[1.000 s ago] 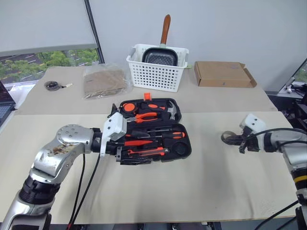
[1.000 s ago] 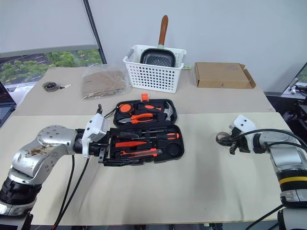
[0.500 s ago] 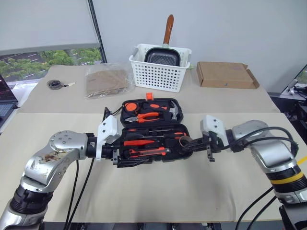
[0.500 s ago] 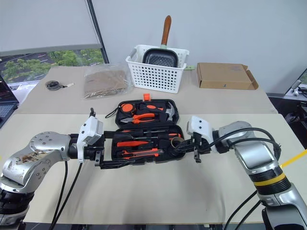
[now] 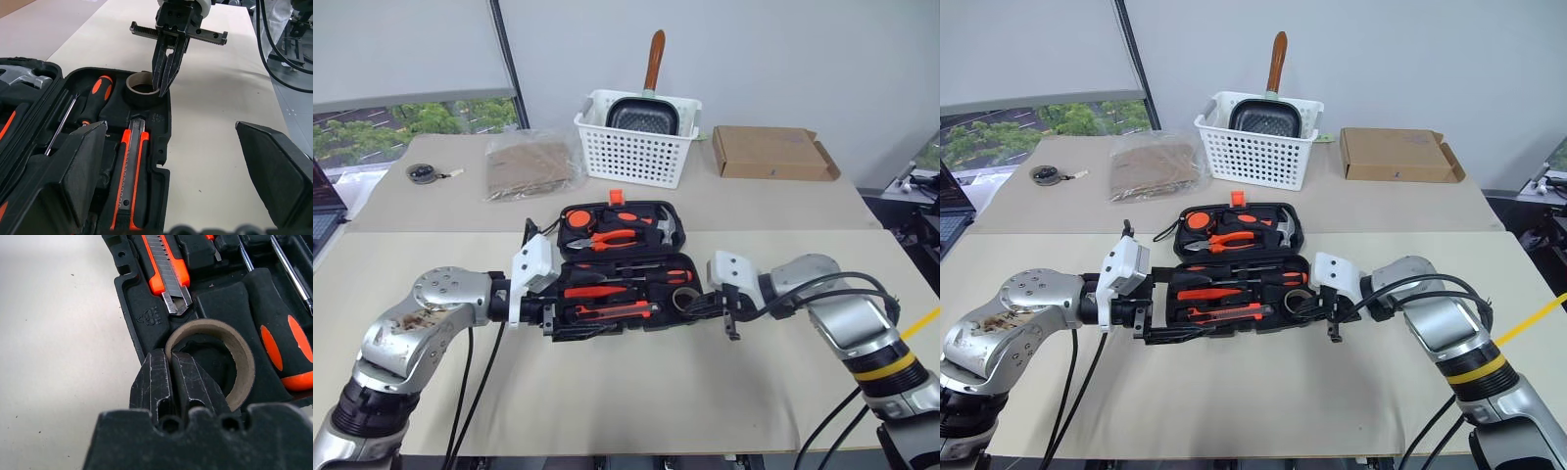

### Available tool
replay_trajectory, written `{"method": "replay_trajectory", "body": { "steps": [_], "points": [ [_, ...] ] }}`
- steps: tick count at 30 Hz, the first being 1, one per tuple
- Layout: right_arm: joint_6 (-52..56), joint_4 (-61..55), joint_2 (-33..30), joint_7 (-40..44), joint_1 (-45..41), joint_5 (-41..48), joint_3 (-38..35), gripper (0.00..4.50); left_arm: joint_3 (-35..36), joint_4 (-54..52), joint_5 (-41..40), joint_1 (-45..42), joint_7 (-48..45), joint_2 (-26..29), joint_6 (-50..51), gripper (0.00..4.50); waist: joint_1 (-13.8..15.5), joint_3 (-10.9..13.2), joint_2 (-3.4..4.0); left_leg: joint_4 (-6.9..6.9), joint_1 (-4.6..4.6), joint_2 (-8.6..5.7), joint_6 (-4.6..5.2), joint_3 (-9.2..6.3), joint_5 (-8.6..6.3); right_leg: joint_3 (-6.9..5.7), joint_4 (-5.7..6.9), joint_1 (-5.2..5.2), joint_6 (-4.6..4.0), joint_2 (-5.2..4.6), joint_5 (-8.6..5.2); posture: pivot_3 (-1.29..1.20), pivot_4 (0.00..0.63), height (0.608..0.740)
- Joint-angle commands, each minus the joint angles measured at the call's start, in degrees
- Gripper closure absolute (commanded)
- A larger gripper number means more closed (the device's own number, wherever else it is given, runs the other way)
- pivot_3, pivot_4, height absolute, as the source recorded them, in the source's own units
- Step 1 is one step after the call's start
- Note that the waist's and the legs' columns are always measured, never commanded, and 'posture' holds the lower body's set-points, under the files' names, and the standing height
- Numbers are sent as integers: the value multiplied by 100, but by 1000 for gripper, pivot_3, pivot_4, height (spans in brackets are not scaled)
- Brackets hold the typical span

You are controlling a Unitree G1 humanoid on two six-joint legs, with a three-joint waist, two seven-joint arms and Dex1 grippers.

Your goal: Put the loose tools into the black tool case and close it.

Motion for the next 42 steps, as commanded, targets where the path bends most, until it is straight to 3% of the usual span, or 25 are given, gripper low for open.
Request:
{"method": "replay_trajectory", "body": {
  "steps": [1, 4, 5, 7, 13, 17, 22, 30, 34, 40, 41, 42],
  "points": [
    [-135, -1, 42, -85, -31, -83, -14, 4453, 68, -173, -22, -66, 25, 52, -82, 0, -2, 0, 0, 0, 0, 0, 0, 0, 0, 0, 0, 0, 0, 0, 0, 0, 150, 700],
    [-97, 36, 44, -44, -44, -94, 22, 4453, 52, -159, -14, -82, 26, 41, -95, 0, 0, 0, 0, 0, 0, 0, 0, 1, 0, 1, 0, 0, 0, 0, 0, 0, 150, 700],
    [-98, 40, 50, -39, -48, -91, 22, 3771, 48, -155, -10, -86, 26, 39, -99, 0, 2, 0, 0, 0, 0, 0, 0, 1, 0, 0, 0, 0, 0, 0, 0, 0, 150, 700],
    [-105, 41, 56, -32, -63, -78, 13, 3345, 46, -146, -7, -92, 28, 34, -106, 0, 3, 0, 0, 0, 0, 0, 0, 1, 0, 0, 0, 1, -1, -1, 0, 0, 150, 700],
    [308, 1, 108, -5, -303, 485, -504, 1159, 166, -76, -49, -23, 53, 43, -113, 0, -2, 1, -2, -2, 0, 0, 0, 1, 0, 0, 0, 0, -2, 0, -1, 0, 150, 700],
    [508, 508, 264, -185, -663, 858, -1020, 1159, 535, 478, -140, -3, 169, -120, -217, 0, -7, 1, -2, 1, 1, 0, 0, 1, 0, 1, 3, 0, -3, 0, 0, 0, 150, 700],
    [541, 1991, 860, -880, -1252, 883, -1468, 1159, 756, 1922, 217, -315, 384, -338, -627, 0, -10, 3, -8, -3, 18, 4, -15, -2, 10, -3, 12, 7, -6, 8, 1, 0, 150, 700],
    [519, 5407, 2122, -2297, -2958, 791, -2058, 1159, 1068, 5024, 342, -1920, 791, -818, -332, 0, -60, 6, -12, -6, 6, 5, -58, 7, 43, -3, 20, -4, -24, 14, 13, 0, 150, 700],
    [160, 6821, 2394, -3072, -3575, 556, -2250, 1159, 1044, 6070, 553, -2530, 907, -926, -273, 0, -102, 6, -12, -13, -4, 1, -60, 11, 44, -7, 31, -5, -59, 12, 37, 0, 150, 700],
    [-79, 7542, 2527, -3118, -3909, 515, -2465, 1159, 1164, 6845, 653, -2963, 942, -960, -209, 0, -181, 6, -12, -19, -36, -24, -55, 12, 41, -9, 9, -21, -47, -3, 42, 0, 150, 700],
    [-91, 7578, 2541, -3100, -3938, 517, -2500, 1674, 1189, 6896, 645, -2991, 933, -963, -196, 0, -186, 6, -12, -22, -35, -29, -55, 12, 41, -9, 9, -21, -44, -6, 41, 0, 150, 700],
    [-105, 7607, 2552, -3090, -3959, 513, -2523, 1838, 1207, 6935, 642, -3011, 923, -962, -190, 0, -201, 6, -12, -22, -35, -30, -55, 13, 41, -9, 9, -21, -43, -7, 40, 0, 150, 700]
  ]
}}
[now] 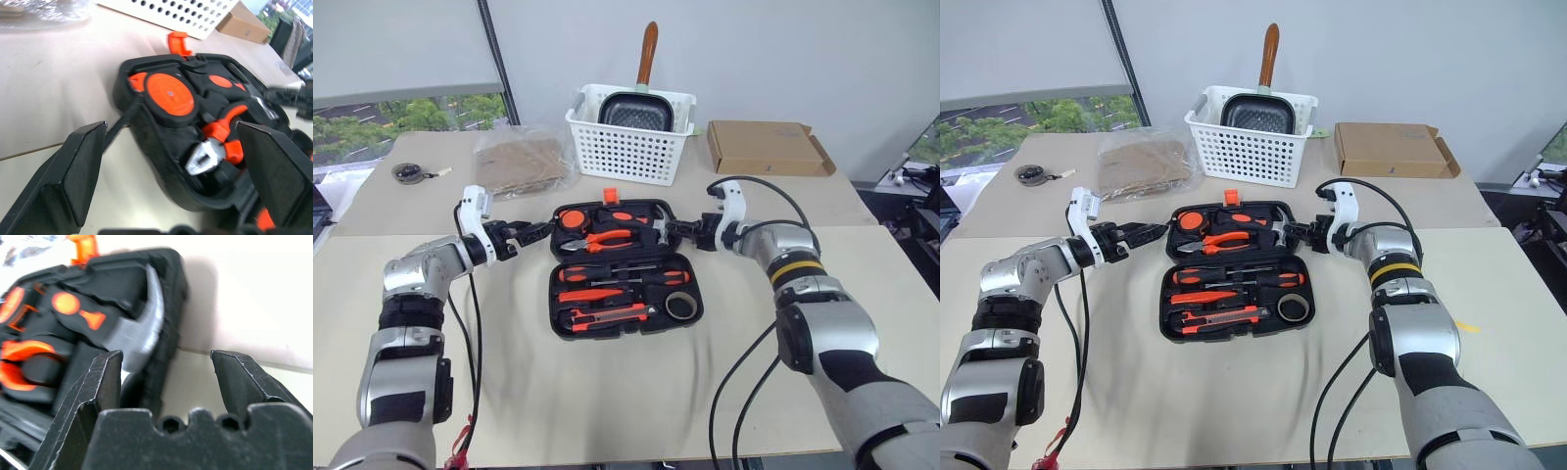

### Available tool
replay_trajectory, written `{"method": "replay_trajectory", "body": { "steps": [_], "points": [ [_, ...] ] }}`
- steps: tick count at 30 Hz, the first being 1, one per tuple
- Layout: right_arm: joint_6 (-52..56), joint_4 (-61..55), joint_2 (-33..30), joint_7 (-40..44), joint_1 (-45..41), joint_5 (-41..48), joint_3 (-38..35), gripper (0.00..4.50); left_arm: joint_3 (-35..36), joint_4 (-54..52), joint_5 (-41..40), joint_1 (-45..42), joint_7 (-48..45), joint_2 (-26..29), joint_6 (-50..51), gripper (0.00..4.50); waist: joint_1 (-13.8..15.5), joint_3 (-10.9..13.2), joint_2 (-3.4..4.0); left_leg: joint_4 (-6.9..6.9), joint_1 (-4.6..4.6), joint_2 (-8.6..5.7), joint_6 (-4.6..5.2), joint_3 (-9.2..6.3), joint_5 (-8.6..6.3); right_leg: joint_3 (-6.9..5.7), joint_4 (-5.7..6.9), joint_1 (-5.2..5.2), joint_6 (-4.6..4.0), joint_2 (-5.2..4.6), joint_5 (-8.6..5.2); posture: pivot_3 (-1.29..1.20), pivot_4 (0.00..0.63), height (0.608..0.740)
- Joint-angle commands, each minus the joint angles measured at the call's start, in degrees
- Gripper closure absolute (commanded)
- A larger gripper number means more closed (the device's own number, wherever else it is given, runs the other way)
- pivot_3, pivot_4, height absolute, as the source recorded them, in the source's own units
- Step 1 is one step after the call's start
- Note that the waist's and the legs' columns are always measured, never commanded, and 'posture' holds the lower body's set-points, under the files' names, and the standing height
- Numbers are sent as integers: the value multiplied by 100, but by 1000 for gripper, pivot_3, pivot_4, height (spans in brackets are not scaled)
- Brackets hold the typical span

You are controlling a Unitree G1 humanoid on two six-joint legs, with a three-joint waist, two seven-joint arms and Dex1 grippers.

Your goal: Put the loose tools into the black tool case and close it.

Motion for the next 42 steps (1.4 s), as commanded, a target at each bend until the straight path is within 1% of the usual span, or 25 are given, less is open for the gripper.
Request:
{"method": "replay_trajectory", "body": {
  "steps": [1, 6, 7, 8, 19, 28, 30, 31, 36, 41, 42],
  "points": [
    [-156, 48, 13, 52, -310, 16, -220, 2253, 201, 78, 10, -232, -57, 25, 46, 0, -24, 0, 0, 1, 0, 1, 0, -1, 0, -2, 0, 0, 1, 0, 0, 0, 150, 700],
    [-164, 79, 38, 131, -303, -66, -272, 3945, 293, 134, -22, -244, -84, 32, 181, 0, -56, 0, 0, 3, 12, 2, -4, -7, 2, 0, 18, 8, 6, -2, 0, 0, 150, 700],
    [-165, 75, 43, 138, -293, -76, -272, 4367, 296, 122, -29, -231, -107, 33, 227, 0, -65, 0, 0, 3, 12, 2, -4, -8, 2, 0, 20, 8, 8, -2, 2, 0, 150, 700],
    [-164, 71, 47, 140, -286, -83, -273, 4478, 295, 109, -28, -216, -128, 34, 268, 0, -76, 0, 0, 3, 12, 3, -4, -9, 2, 0, 22, 8, 10, -2, 3, 0, 150, 700],
    [-149, 80, 94, 103, -251, -105, -323, 4478, 196, 233, 192, -197, -172, -93, 405, 0, -127, 0, 0, 4, 15, 2, -7, -9, 4, 4, 25, 8, 10, -3, 6, 0, 150, 700],
    [-154, 41, 102, 113, -218, -117, -344, 4478, 326, 655, 271, -380, -61, -166, 371, 0, -132, 0, 0, 4, 15, 3, -7, -9, 4, 4, 26, 8, 10, -3, 6, 0, 150, 700],
    [-162, 29, 96, 117, -203, -119, -346, 4500, 353, 784, 281, -433, -17, -197, 341, 513, -132, 0, 0, 4, 15, 3, -7, -10, 4, 4, 26, 8, 10, -3, 6, 0, 150, 700],
    [-165, 18, 93, 123, -189, -122, -342, 4500, 363, 859, 304, -462, 28, -217, 303, 670, -131, 0, 0, 4, 15, 3, -7, -9, 4, 4, 26, 8, 10, -3, 6, 0, 150, 700],
    [-172, -15, 81, 125, -149, -128, -343, 4500, 293, 1090, 489, -543, 30, -309, 99, 2630, -132, 0, 0, 4, 15, 2, -7, -9, 4, 4, 26, 8, 10, -3, 6, 0, 150, 700],
    [-181, -23, 35, 123, -151, -133, -370, 4500, 221, 1176, 638, -564, -66, -403, 21, 4429, -129, 0, 0, 4, 16, 2, -7, -9, 4, 3, 27, 9, 11, -4, 6, 0, 150, 700],
    [-186, -24, 29, 122, -151, -136, -374, 4500, 224, 1193, 660, -567, -66, -422, 5, 4483, -130, 0, 0, 4, 18, 2, -7, -8, 4, 3, 27, 10, 11, -4, 6, 0, 150, 700]
  ]
}}
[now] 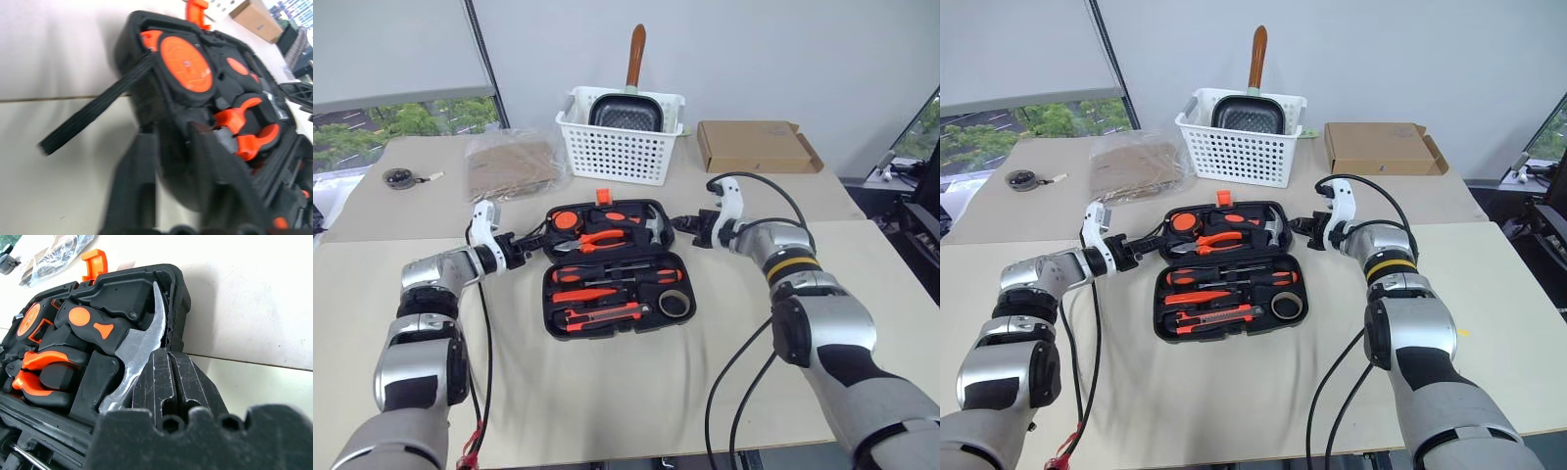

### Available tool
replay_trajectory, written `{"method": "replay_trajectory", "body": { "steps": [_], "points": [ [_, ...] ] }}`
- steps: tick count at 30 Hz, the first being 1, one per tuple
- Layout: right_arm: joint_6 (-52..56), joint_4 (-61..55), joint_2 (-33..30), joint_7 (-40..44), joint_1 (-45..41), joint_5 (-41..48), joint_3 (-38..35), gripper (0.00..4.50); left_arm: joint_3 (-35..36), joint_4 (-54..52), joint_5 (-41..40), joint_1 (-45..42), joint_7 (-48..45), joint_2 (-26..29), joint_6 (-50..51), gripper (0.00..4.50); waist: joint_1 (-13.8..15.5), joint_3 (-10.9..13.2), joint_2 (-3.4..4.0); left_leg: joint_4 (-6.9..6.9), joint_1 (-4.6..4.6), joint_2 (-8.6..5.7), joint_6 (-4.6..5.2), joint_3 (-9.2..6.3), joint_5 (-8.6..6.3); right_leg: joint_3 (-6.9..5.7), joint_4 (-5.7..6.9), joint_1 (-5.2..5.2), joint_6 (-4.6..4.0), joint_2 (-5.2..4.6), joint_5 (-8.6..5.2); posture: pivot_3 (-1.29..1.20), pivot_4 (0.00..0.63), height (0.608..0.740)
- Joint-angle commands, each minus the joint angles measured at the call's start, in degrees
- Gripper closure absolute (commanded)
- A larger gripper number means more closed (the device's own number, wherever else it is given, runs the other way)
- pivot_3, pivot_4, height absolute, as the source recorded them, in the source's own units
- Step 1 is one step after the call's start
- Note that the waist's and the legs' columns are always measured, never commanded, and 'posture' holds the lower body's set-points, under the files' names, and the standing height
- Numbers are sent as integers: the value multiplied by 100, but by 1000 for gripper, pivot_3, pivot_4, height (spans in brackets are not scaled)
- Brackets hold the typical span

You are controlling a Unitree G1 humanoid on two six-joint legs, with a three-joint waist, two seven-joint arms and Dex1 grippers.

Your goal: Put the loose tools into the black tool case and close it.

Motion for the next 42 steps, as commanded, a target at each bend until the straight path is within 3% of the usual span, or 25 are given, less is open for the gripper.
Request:
{"method": "replay_trajectory", "body": {
  "steps": [1, 9, 19, 24, 37, 38, 40, 41, 42],
  "points": [
    [-89, -153, -61, 1, -24, -29, -75, 4500, -45, 48, 138, -110, -73, -54, -185, 4483, -2, 0, 0, 0, 5, 0, 0, 0, 0, 1, 2, 3, 0, 0, 0, 0, 150, 700],
    [-103, -224, -70, 97, -6, -30, -83, 4500, -11, 106, 218, -100, -140, -92, -280, 4483, 10, 0, 0, 0, 13, 0, -3, -1, 2, 2, 7, 6, 0, -4, 0, 0, 150, 700],
    [194, -553, -215, 633, 152, 1, -52, 4500, -92, -927, 74, 493, -703, 60, -104, 4483, -6, 0, 0, -4, 8, 0, -3, 2, 1, 5, -2, 3, 0, -1, 0, 0, 150, 700],
    [416, -634, -265, 585, 212, 87, -187, 3045, -91, -1272, 70, 727, -725, 116, 13, 4500, 3, 0, 0, -5, 1, -1, 1, 2, -1, 4, -11, 1, 1, -1, 0, 0, 150, 700],
    [850, -711, -267, 768, 196, 23, -22, 3045, -63, -1268, 84, 707, -646, 52, 28, 4500, -3, 0, 0, -4, 3, -1, 1, 2, -1, 5, -7, 1, 1, -1, 0, 0, 150, 700],
    [885, -726, -275, 793, 204, 12, -2, 3553, -62, -1266, 85, 710, -641, 50, 26, 4500, -3, 0, 0, -4, 3, -1, 1, 2, -1, 5, -7, 1, 1, -1, 0, 0, 150, 700],
    [922, -753, -281, 820, 214, 12, 4, 4164, -62, -1260, 88, 717, -629, 39, 20, 4500, -3, 0, 0, -4, 3, -1, 1, 2, -1, 5, -7, 1, 1, -1, 0, 0, 150, 700],
    [935, -764, -282, 812, 214, 19, -7, 4443, -61, -1267, 86, 722, -623, 32, 22, 4500, -2, 0, 0, -4, 3, -1, 1, 2, -1, 5, -7, 1, 1, -1, 0, 0, 150, 700],
    [932, -771, -282, 800, 208, 25, -19, 4443, -63, -1279, 83, 725, -610, 22, 38, 4500, -2, 0, 0, -4, 3, -1, 1, 2, -1, 5, -7, 2, 1, -1, 0, 0, 150, 700]
  ]
}}
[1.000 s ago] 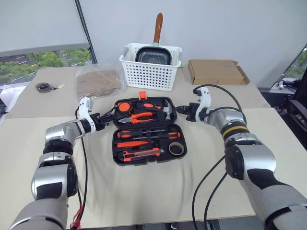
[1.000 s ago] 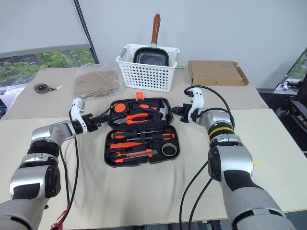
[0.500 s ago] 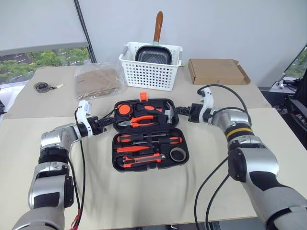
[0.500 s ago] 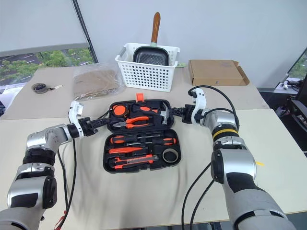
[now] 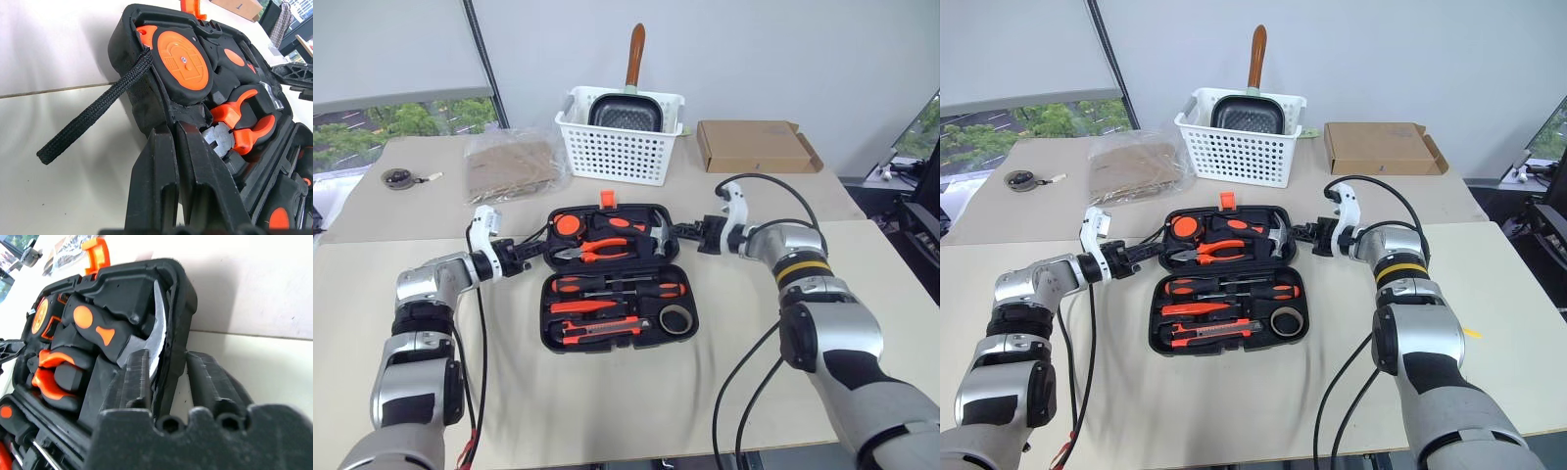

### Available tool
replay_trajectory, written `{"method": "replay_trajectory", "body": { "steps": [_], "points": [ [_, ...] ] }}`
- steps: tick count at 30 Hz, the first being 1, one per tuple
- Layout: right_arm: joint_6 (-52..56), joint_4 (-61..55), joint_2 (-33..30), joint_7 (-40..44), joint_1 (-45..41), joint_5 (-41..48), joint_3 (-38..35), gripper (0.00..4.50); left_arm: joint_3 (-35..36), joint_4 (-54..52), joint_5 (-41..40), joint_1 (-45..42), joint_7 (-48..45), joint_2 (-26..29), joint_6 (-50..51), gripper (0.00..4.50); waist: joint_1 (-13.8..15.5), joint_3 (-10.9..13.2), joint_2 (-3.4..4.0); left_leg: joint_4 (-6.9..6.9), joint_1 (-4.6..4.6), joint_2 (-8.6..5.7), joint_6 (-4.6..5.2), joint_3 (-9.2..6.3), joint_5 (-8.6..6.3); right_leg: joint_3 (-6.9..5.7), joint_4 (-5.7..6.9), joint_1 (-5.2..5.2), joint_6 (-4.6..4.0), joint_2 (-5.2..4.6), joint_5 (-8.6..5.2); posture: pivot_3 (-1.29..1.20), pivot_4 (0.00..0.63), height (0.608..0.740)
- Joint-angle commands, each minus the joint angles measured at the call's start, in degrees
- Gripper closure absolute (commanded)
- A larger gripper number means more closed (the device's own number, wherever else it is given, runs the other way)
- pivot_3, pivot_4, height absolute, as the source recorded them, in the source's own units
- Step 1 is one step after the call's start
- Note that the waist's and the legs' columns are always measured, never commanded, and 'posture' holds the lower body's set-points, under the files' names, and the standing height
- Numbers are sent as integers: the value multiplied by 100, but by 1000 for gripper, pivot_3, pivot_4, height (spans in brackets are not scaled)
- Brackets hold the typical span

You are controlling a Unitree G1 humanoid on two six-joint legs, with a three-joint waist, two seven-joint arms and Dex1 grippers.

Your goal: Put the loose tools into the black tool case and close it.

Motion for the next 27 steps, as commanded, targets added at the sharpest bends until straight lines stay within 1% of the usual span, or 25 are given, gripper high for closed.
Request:
{"method": "replay_trajectory", "body": {
  "steps": [1, 5, 8, 11, 14, 17, 20, 22, 27],
  "points": [
    [41, -265, -69, 59, -33, 34, -20, 4443, -52, -173, -25, 21, -63, -32, 11, 4500, 1, 0, 0, 0, 1, 0, 0, 0, 0, 0, 0, 0, 0, 0, 0, 0, 150, 700],
    [-113, -295, -51, -16, -46, 123, -155, 4443, -64, -386, -54, 46, -44, -33, 72, 4500, 3, 0, 0, 1, 1, 0, 0, 0, 0, 0, 2, 1, 0, 0, 0, 0, 150, 700],
    [-466, -430, -68, 128, -32, 282, -339, 4443, -132, -1061, 106, 183, 120, -71, -560, 4500, 7, 0, 0, 1, 1, 0, 0, 0, 0, 0, 1, 1, 0, -1, 0, 0, 150, 700],
    [-781, -501, -99, 235, -16, 362, -454, 4443, 52, -1787, 22, 258, 472, -276, -1067, 4500, 27, 0, 0, 2, -5, -1, 0, -1, 0, 0, 0, -1, -2, -2, 1, 0, 150, 700],
    [-1224, -544, -70, 334, 25, 342, -513, 4443, 48, -2154, 130, 355, 653, -395, -1621, 4500, 43, 1, -1, 4, -19, -2, 0, -6, 0, -3, -7, -8, -3, -3, 10, 0, 150, 700],
    [-1943, -674, -40, 563, 154, 224, -420, 4443, -39, -2327, 229, 479, 604, -434, -2140, 4500, 27, 1, -1, 4, -18, -1, 0, -5, 0, -3, -7, -9, -4, -1, 14, 0, 150, 700],
    [-2752, -801, -39, 752, 315, 83, -282, 4443, -84, -2415, 400, 624, 645, -450, -2869, 4500, 21, 1, -1, 0, -17, 0, 0, -3, 0, -4, -9, -9, -4, 1, 13, 0, 150, 700],
    [-3095, -925, -45, 876, 442, 45, -216, 4443, -58, -2486, 481, 752, 758, -478, -3217, 4500, 7, 1, -1, 0, -18, 0, 1, 0, 0, -2, -12, -11, -4, 2, 13, 0, 150, 700],
    [-4402, -1410, -19, 938, 1113, -277, 93, 4443, -209, -2538, 873, 1358, 865, -463, -4152, 4500, 11, 1, -1, 0, -17, 0, 1, 4, 0, -2, -20, -11, -3, 2, 13, 0, 150, 700]
  ]
}}
